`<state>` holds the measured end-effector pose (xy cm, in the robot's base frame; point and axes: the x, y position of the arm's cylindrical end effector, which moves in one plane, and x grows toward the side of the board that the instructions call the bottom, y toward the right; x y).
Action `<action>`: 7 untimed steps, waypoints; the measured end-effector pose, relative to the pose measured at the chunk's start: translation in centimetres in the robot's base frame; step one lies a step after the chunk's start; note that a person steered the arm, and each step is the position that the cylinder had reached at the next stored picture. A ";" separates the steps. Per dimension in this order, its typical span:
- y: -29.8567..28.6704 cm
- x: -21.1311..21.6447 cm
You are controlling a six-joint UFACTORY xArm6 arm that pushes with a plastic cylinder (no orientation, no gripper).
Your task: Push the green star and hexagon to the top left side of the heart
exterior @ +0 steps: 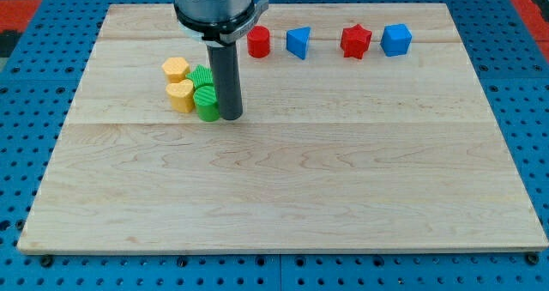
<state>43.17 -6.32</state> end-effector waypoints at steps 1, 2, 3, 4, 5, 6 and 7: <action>-0.7 0.3; -3.2 0.4; -6.6 0.4; -2.0 0.5; 0.6 -2.0; -3.7 -4.8; -7.9 -7.5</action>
<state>35.64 -14.24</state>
